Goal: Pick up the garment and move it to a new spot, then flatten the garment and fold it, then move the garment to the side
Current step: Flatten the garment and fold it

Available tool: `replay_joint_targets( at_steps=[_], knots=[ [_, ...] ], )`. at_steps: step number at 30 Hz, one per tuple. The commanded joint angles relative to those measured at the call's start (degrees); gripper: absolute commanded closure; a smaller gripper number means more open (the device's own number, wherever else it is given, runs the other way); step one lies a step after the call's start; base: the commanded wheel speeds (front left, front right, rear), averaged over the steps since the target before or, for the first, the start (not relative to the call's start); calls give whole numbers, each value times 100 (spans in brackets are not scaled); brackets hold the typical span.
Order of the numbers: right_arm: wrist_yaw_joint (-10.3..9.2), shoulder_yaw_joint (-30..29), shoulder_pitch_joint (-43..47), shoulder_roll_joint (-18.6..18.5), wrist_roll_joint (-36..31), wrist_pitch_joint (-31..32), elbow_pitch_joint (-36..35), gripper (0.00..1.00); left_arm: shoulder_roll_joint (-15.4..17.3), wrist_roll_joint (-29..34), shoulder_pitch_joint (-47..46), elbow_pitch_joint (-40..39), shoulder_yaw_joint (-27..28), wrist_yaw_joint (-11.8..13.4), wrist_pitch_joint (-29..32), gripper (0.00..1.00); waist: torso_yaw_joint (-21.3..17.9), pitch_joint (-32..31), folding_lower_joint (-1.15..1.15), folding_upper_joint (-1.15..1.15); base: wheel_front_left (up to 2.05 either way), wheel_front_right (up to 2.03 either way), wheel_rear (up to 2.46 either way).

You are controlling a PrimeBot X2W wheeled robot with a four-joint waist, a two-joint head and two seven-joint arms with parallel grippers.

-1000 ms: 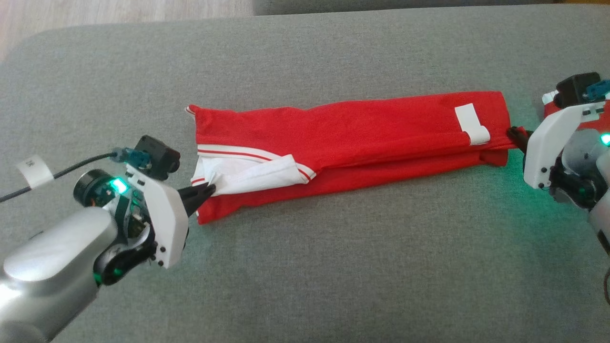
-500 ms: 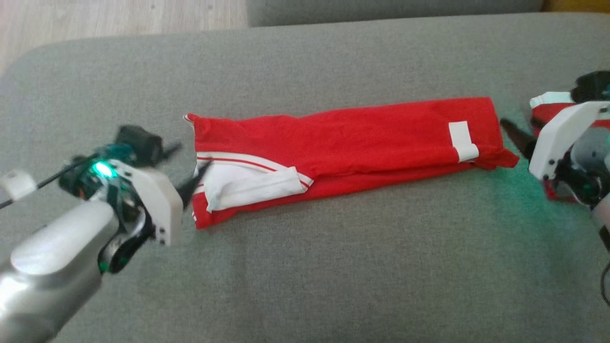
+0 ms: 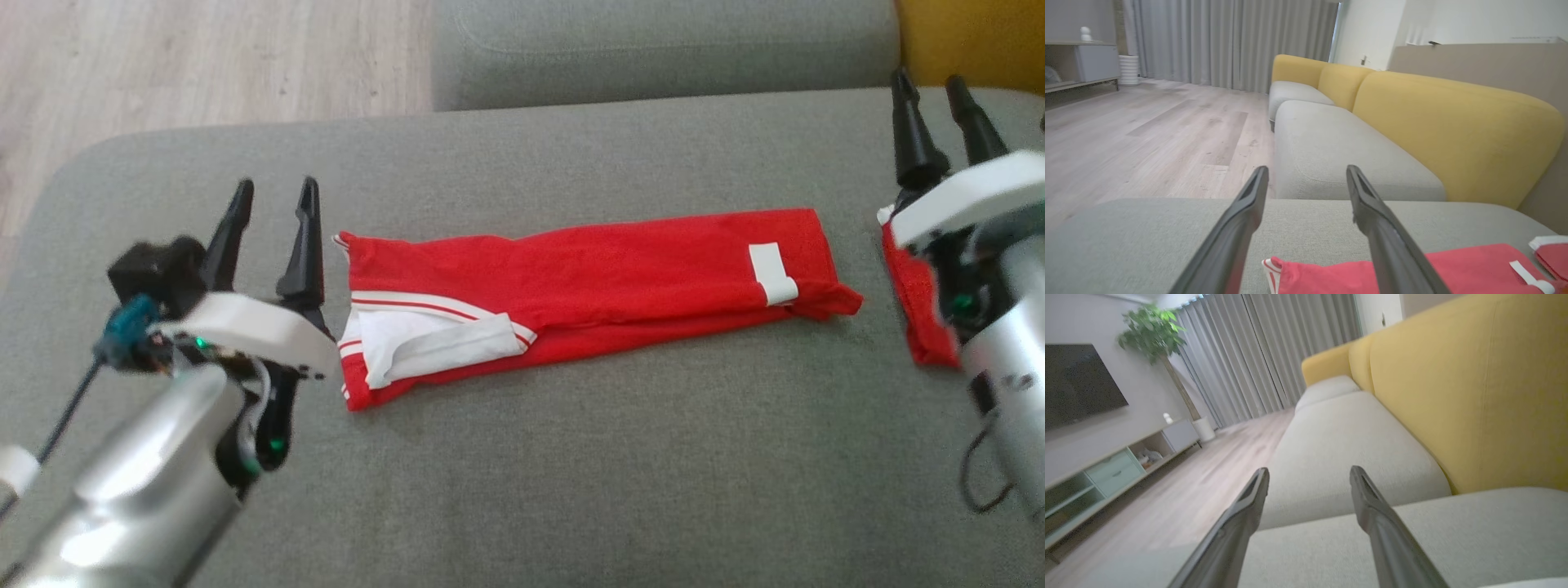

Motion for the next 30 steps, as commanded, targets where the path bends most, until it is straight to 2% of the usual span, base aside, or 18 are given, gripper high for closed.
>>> replay_joint_targets(
  at_steps=[1, 5, 8, 12, 13, 14, 17, 21, 26, 30],
  knots=[
    [-4, -83, 129, 154, -192, -314, -153, 0, 80, 74, -127, -177, 452, 100, -89, 0, 41, -68, 1, 0, 0, 0, 0],
    [-4, -714, 553, 649, -714, -666, -368, 0, -244, 625, 434, -402, 1116, 271, -108, 0, 87, -150, 1, 0, 0, 0, 0],
    [-4, -1115, 875, 896, -1169, -688, -666, 0, -463, 904, 801, -488, 1433, 255, -109, 0, 113, -164, 1, 0, 0, 0, 0],
    [-4, -1967, 1812, 1550, -2132, -692, -1504, 0, -847, 1507, 1447, -493, 1820, 31, -110, 0, 162, -156, 1, 0, 0, 0, 0],
    [-4, -2166, 2261, 1767, -2492, -693, -1803, 0, -1032, 1673, 1741, -409, 1987, -121, -110, 0, 170, -153, 1, 0, 0, 0, 0],
    [-4, -2230, 2454, 1830, -2617, -693, -1915, 0, -1110, 1776, 1858, -379, 2070, -196, -111, 0, 174, -147, 1, 0, 0, 0, 0],
    [-4, -2297, 2878, 1905, -2797, -694, -2147, 0, -1329, 2084, 2130, -337, 2304, -438, -111, 0, 180, -119, 1, 0, 0, 0, 0],
    [-4, -2128, 3107, 1913, -2613, -694, -2306, 0, -1579, 2382, 2306, -289, 2691, -684, -111, 0, 182, -39, 1, 0, 0, 0, 0],
    [-4, -2211, 2973, 1914, -2733, -694, -2321, 0, -1797, 2725, 2256, -207, 2941, -977, -111, 0, 223, 168, 1, 0, 0, 0, 0],
    [-4, -2617, 2598, 1914, -2905, -695, -2032, 0, -1935, 2934, 2132, -156, 3061, -1153, -111, 0, 282, 423, 1, 0, 0, 0, 0]
  ],
)
